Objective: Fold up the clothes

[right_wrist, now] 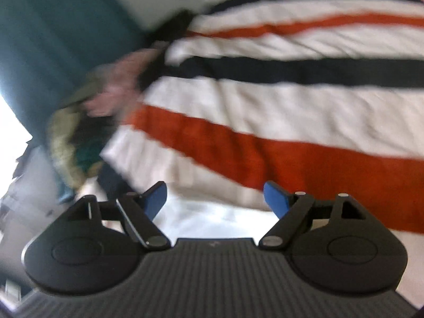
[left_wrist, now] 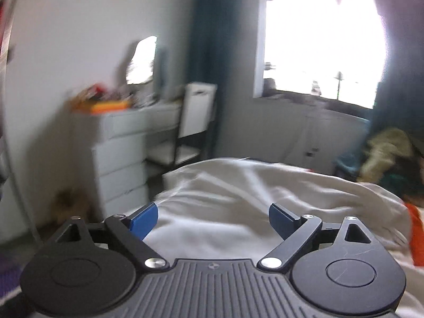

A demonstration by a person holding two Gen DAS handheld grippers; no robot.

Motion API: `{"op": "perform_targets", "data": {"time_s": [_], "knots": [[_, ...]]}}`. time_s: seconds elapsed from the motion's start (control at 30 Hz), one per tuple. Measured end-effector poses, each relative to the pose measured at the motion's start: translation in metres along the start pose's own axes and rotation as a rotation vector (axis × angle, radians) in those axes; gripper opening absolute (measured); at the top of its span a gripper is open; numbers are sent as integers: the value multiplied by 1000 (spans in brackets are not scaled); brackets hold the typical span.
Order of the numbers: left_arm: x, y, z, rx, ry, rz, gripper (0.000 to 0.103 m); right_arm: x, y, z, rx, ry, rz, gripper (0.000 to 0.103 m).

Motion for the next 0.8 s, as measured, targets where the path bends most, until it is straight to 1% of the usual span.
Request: {"op": "perform_targets", "data": {"time_s": [0.1,0.2,0.27,0.37,0.43,0.47,0.53,0.6,0.63,0.7,0.8], "knots": [[2,-31,5,-101,21,-18,93,-14,42,25,145,-33,163,82],[4,-63,11,-194,41,-29,93,-42,78,47,267,-43,317,82],[4,-86,14,-248,43,-58,93,-62,100,62,345,-47,418,82],[-5,-126,11,-328,50,-110,93,-97,125,78,437,-23,544,82],[-11,-151,8,-363,51,-167,93,-121,140,88,495,-2,626,82],[-15,-160,9,-382,45,-175,94,-132,146,92,521,9,653,82],[-23,-175,9,-416,36,-187,97,-148,155,98,574,35,670,82],[-35,-182,2,-431,48,-174,97,-164,165,105,610,35,685,82],[-40,-182,-1,-436,49,-166,97,-169,169,105,617,21,705,82],[-49,-180,-8,-442,52,-155,97,-179,176,100,618,-8,753,82],[-58,-175,-16,-439,62,-145,97,-185,183,86,604,-12,775,82]]}}
Point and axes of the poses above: each gripper's, at about its wrist camera, not at the fingertips, and z roughly against the way its jaws point, y to its left, x to its top, the point moved 6 cm from there along -z, roughly the way its jaws point
